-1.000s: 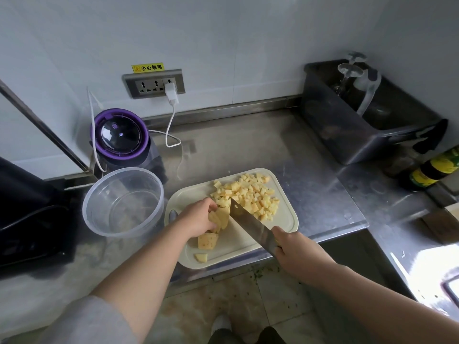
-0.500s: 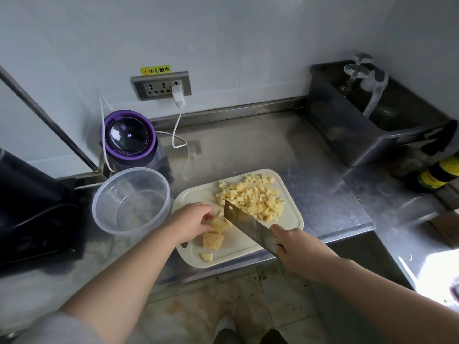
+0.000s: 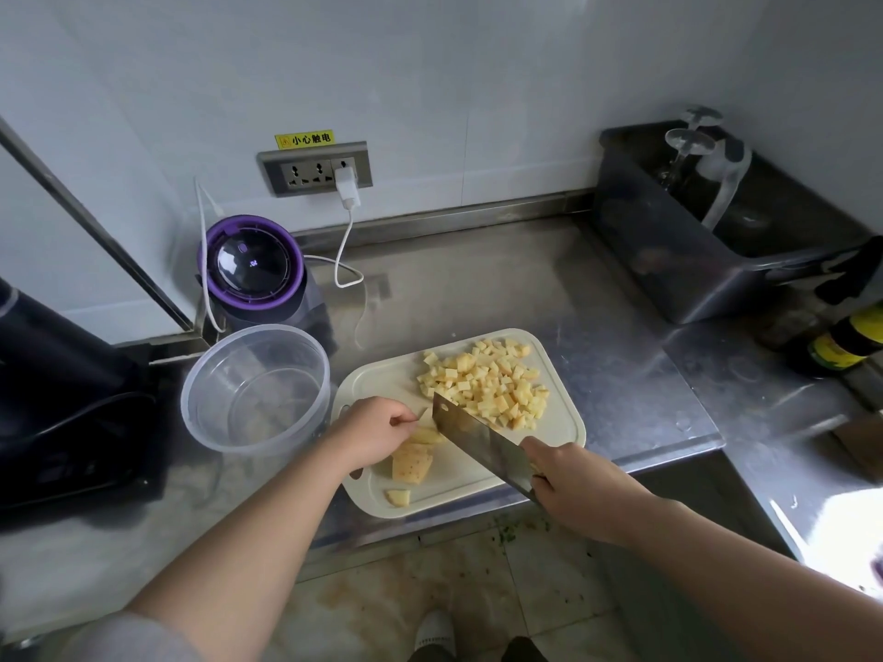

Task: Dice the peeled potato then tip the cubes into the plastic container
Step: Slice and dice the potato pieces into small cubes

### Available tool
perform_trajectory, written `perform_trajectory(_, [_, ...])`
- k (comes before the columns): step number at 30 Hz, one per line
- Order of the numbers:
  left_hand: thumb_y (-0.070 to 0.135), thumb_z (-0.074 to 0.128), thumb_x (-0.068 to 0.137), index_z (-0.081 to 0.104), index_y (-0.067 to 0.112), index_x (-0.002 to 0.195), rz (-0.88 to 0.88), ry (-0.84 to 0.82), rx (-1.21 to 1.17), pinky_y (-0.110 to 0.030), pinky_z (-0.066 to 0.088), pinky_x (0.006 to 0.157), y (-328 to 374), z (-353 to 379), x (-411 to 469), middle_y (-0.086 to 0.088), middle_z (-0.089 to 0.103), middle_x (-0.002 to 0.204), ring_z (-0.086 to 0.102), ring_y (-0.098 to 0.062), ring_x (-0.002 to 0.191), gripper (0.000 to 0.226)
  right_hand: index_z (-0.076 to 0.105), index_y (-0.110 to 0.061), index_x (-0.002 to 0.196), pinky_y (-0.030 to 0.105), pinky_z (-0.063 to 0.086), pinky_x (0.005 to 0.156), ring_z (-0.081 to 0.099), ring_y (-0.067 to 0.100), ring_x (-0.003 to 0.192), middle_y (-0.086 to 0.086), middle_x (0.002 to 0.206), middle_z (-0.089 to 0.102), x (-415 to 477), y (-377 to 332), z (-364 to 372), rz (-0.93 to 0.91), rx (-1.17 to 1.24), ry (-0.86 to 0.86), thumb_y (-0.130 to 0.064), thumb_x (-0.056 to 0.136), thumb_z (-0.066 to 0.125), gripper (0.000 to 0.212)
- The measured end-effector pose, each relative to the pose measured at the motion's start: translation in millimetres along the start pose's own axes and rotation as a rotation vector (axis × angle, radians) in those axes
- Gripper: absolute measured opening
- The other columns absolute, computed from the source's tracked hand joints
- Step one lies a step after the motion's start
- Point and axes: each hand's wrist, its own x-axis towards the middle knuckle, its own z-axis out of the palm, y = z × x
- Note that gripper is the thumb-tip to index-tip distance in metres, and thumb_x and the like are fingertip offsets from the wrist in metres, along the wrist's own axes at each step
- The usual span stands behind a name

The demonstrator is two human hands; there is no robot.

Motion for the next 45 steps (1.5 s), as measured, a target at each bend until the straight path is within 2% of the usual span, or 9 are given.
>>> perform_trajectory(10, [0.024, 0.049, 0.089, 0.062, 0.032, 0.119, -0.061, -0.066, -0.148, -0.04, 0.06, 0.059, -5.6, -7.6, -2.2, 0.011, 0.062, 0.115, 0.063, -0.015, 0.091, 0.034, 0.037, -0.022, 0.133, 0.032, 0.054, 0.067, 0.061, 0.015, 0.076, 0.001, 0.091, 0.058, 4.6, -2.1, 1.3, -0.02, 0.009, -0.018, -0.023, 0.103, 0.037, 0.031])
perform_trajectory(14, [0.055, 0.059, 0.085, 0.069, 0.028, 0.094, -0.067, -0.018, -0.137, -0.032, 0.055, 0.056, 7.3, -5.2, -6.9, 0.011, 0.065, 0.094, 0.061, -0.012, 0.077, 0.03, 0.038, -0.021, 0.134, 0.033, 0.056, 0.07, 0.064, 0.018, 0.08, 0.004, 0.094, 0.06, 5.5, -3.2, 0.7, -0.028, -0.005, -0.025, -0.023, 0.102, 0.037, 0.031])
perform_trajectory(17, [0.045, 0.056, 0.092, 0.068, 0.015, 0.087, -0.086, 0.076, -0.069, -0.039, 0.05, 0.077, 10.3, 4.0, -4.8, 0.006, 0.058, 0.07, 0.049, -0.011, 0.059, 0.033, 0.038, -0.021, 0.134, 0.035, 0.056, 0.072, 0.065, 0.019, 0.082, 0.005, 0.096, 0.061, 5.6, -3.4, 0.8, -0.023, 0.001, -0.036, -0.025, 0.103, 0.037, 0.031])
perform_trajectory(21, [0.036, 0.055, 0.094, 0.067, 0.019, 0.091, -0.066, 0.081, -0.09, -0.021, 0.037, 0.042, 2.9, 4.0, -1.9, 0.005, 0.063, 0.086, 0.051, -0.011, 0.061, 0.021, 0.038, -0.022, 0.133, 0.033, 0.056, 0.069, 0.065, 0.019, 0.081, 0.005, 0.095, 0.061, 5.9, -1.2, 1.0, -0.014, 0.001, -0.041, -0.023, 0.102, 0.038, 0.031])
perform_trajectory(24, [0.037, 0.059, 0.092, 0.065, 0.029, 0.098, -0.04, 0.058, -0.144, -0.017, 0.033, 0.037, -3.3, 5.2, -2.3, 0.014, 0.06, 0.096, 0.051, -0.009, 0.07, 0.012, 0.039, -0.022, 0.133, 0.032, 0.055, 0.068, 0.064, 0.017, 0.08, 0.004, 0.094, 0.06, 6.7, -1.5, 1.4, -0.018, 0.006, -0.045, -0.022, 0.102, 0.038, 0.031])
perform_trajectory(29, [0.039, 0.06, 0.091, 0.067, 0.03, 0.093, 0.036, 0.093, -0.139, -0.032, 0.044, 0.072, -8.5, 13.1, -0.8, 0.015, 0.064, 0.091, 0.049, -0.01, 0.077, 0.013, 0.039, -0.023, 0.133, 0.028, 0.05, 0.064, 0.06, 0.013, 0.076, 0.002, 0.092, 0.059, 9.0, -0.8, 1.5, -0.023, 0.014, -0.044, -0.023, 0.102, 0.038, 0.031])
perform_trajectory(32, [0.055, 0.064, 0.081, 0.061, 0.041, 0.109, 0.102, -0.005, -0.025, -0.042, 0.038, 0.104, -17.6, 13.7, -2.5, 0.022, 0.057, 0.108, 0.047, -0.014, 0.11, 0.031, 0.038, -0.024, 0.133, 0.024, 0.047, 0.06, 0.056, 0.009, 0.07, -0.005, 0.084, 0.053, 10.4, 1.6, 1.2, -0.02, 0.023, -0.029, -0.024, 0.102, 0.038, 0.031])
perform_trajectory(36, [0.051, 0.069, 0.074, 0.037, 0.04, 0.136, 0.171, -0.121, 0.312, -0.044, 0.033, 0.107, -18.7, 15.7, -10.9, 0.016, 0.039, 0.135, 0.036, -0.018, 0.126, 0.07, 0.039, -0.025, 0.131, 0.02, 0.042, 0.055, 0.053, 0.007, 0.065, -0.009, 0.078, 0.046, 11.2, 4.3, 1.9, -0.014, 0.035, -0.008, -0.023, 0.102, 0.036, 0.029])
perform_trajectory(45, [0.049, 0.062, 0.08, 0.037, 0.035, 0.137, 0.133, -0.021, 0.416, -0.04, 0.042, 0.099, -13.7, 17.6, -8.9, 0.011, 0.042, 0.132, 0.038, -0.028, 0.126, 0.064, 0.04, -0.021, 0.124, 0.033, 0.052, 0.065, 0.058, 0.015, 0.072, 0.0, 0.082, 0.052, 12.5, -2.8, 2.2, -0.01, 0.025, -0.028, -0.023, 0.101, 0.036, 0.023])
